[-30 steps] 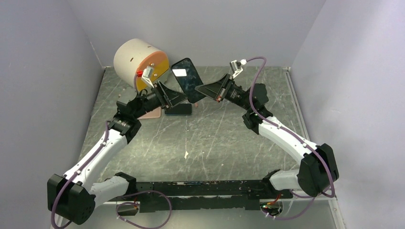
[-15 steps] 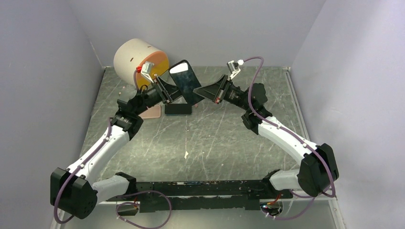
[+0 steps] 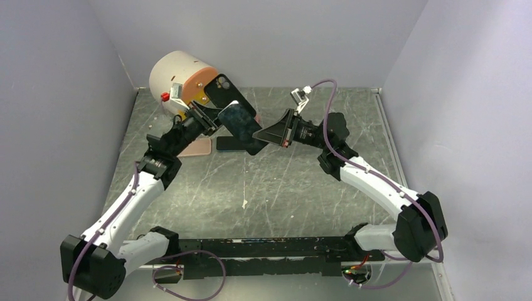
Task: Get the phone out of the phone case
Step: Remove the phone case from the phone, then place the phone case at the center of the board.
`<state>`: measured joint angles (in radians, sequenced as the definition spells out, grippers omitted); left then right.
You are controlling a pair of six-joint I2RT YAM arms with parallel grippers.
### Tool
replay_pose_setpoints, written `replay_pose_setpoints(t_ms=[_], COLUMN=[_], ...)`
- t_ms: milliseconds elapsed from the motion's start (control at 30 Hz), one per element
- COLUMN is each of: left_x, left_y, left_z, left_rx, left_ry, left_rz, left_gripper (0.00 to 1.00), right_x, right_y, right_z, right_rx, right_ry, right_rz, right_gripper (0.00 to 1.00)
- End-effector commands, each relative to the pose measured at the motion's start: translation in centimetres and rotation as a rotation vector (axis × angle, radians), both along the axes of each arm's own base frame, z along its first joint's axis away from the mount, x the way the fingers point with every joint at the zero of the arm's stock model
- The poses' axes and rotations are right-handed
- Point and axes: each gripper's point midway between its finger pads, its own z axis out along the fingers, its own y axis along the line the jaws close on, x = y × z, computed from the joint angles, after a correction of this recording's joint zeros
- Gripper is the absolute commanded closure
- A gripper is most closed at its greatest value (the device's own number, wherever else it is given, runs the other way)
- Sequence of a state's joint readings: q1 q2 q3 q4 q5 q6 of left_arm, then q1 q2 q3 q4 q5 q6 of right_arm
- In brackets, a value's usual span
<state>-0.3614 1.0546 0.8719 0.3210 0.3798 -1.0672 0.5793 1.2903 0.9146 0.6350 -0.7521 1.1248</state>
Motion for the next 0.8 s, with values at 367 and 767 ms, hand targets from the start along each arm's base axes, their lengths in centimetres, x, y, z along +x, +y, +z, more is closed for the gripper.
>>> replay_pose_setpoints(t_ms=[367,767], left_x=[-0.9,-4.1], left_y=[8.9,14.0], left_z=[-10.6,-23.4], left_rx=[0.008,-0.145], left_ry=[0.344,0.730], left_rz=[0.441,0.719], left_gripper=[0.97,0.97], right_x=[1.0,1.9], right_y=[-4.7,-6.5], right_z=[0.2,-1.1], right_rx=[-0.128,-0.203], right_ry=[-0.144,-0.167], right_rz=[-0.163,-0.212], right_gripper=[1.00,1.00])
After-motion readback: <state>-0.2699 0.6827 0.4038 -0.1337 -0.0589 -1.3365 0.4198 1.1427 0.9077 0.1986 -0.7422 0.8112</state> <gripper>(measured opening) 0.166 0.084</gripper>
